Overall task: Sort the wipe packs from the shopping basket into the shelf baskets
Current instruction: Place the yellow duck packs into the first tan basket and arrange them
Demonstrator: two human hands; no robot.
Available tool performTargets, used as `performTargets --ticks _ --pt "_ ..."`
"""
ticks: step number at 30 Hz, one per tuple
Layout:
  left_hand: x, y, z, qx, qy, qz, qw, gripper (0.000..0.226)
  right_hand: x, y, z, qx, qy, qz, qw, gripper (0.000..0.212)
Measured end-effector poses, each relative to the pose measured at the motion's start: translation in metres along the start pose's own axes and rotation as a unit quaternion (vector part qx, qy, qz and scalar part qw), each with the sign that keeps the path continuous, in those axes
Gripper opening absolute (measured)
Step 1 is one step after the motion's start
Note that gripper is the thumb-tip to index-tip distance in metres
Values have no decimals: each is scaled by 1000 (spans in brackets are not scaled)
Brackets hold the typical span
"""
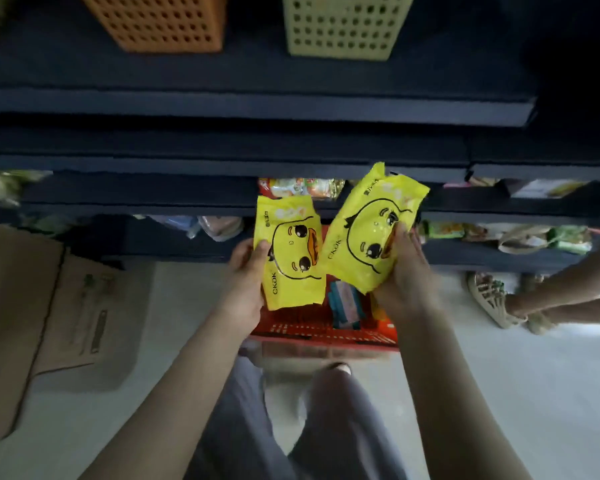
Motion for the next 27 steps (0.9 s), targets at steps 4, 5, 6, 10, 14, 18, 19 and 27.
performTargets --ticks 4,5,6,10,14,18,19,27 --pt "-60 56 25 15 43 -67 997 15 18 50 -73 82 55 -7 995 30" --pt "-75 66 35 8 46 -78 996 16 20 62 -92 81 62 -10 995 29" --pt "-90 75 47 -1 46 -89 995 18 20 72 -111 87 66 -11 994 31" --pt "-149 99 111 -48 57 -123 990 19 8 106 -188 100 77 1 992 35" --pt "-197 107 191 -71 60 -133 987 20 -22 133 -270 127 81 -4 989 25" --pt "-238 108 266 -83 43 -139 986 21 -53 148 -346 138 78 -13 987 40" --pt "-247 108 281 -82 40 -142 986 20 -58 150 -362 136 84 -5 987 46" --pt "-319 74 351 -107 10 -142 984 16 -47 137 -461 119 208 122 963 29"
Point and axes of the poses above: each hand's wrist, its own y-axis away from the middle knuckle, its own z-axis out of the back of the hand, x = y × z, the point moved 2 cm from there along -y, towards the middle knuckle, and after that the axes turned 1 degree about x, right-handed, at the moved point
